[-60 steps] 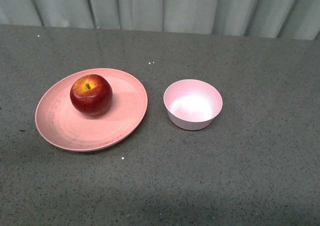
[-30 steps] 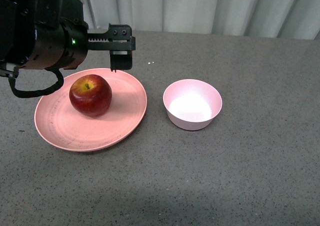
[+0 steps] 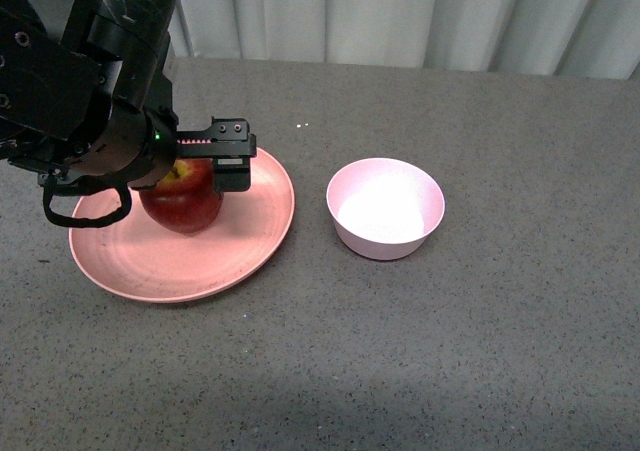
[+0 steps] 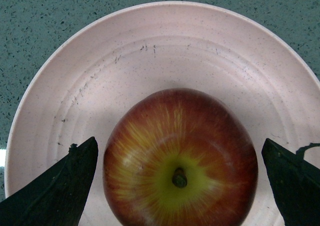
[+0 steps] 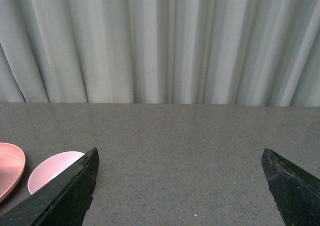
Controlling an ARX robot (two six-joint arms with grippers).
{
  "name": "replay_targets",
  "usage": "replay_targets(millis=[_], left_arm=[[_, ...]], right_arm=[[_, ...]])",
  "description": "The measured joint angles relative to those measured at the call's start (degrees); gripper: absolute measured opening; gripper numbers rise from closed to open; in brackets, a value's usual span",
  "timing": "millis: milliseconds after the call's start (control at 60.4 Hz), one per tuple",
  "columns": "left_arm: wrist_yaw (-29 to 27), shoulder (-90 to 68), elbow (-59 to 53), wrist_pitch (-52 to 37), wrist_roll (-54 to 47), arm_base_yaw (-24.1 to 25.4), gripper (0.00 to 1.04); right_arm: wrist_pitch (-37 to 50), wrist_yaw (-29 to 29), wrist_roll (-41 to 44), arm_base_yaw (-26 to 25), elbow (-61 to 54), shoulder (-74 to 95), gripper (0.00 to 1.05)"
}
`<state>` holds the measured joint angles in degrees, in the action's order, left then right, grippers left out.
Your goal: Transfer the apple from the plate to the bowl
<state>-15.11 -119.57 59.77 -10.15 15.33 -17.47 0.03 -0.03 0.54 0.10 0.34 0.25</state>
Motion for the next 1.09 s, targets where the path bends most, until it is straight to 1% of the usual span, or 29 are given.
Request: replay_targets(millis=[132,166,232,265,431,546,679,861,1010,1093], left_arm=[[0.3,-1.5,1.6,1.3,0.4,0.2,0.98],[0.2,-1.6,1.8,1.6,0.5,0.2,0.92],[0.3,-1.6,2.1,1.9,0.6,0.2,0.85],[0.3,-1.6,2.2,1.9,0.6,0.2,0.83],[-0.1,-1.4,2.4,2.1,0.2,0.1,0.82],[0.6,0.0,2.5,2.7,0.5,-0.7,0.81],[2.1,1.8,4.2,4.1,1.5,-3.4,0.81],[4.6,2.3,9.0,6.1,3.0,-9.7,0.81],[5.0,0.8,13.6,7.5,3.3,-15.0,0.81],[5.3,-0.5,15.6,8.3,3.4,-16.6,0.81]], right_arm=[[0.0,0.0,0.0,0.0,0.0,0.0,0.95],[0.0,0.0,0.0,0.0,0.0,0.0,0.95],[0.0,0.0,0.0,0.0,0.0,0.0,0.95],[0.0,0.0,0.0,0.0,0.0,0.0,0.95],[0.0,0.0,0.0,0.0,0.0,0.0,0.95],[0.0,0.0,0.0,0.0,0.0,0.0,0.95],[0.0,0.0,0.0,0.0,0.0,0.0,0.95],[0.0,0.0,0.0,0.0,0.0,0.0,0.95],[0.0,0.0,0.0,0.0,0.0,0.0,0.95],[0.0,0.0,0.0,0.0,0.0,0.0,0.95]])
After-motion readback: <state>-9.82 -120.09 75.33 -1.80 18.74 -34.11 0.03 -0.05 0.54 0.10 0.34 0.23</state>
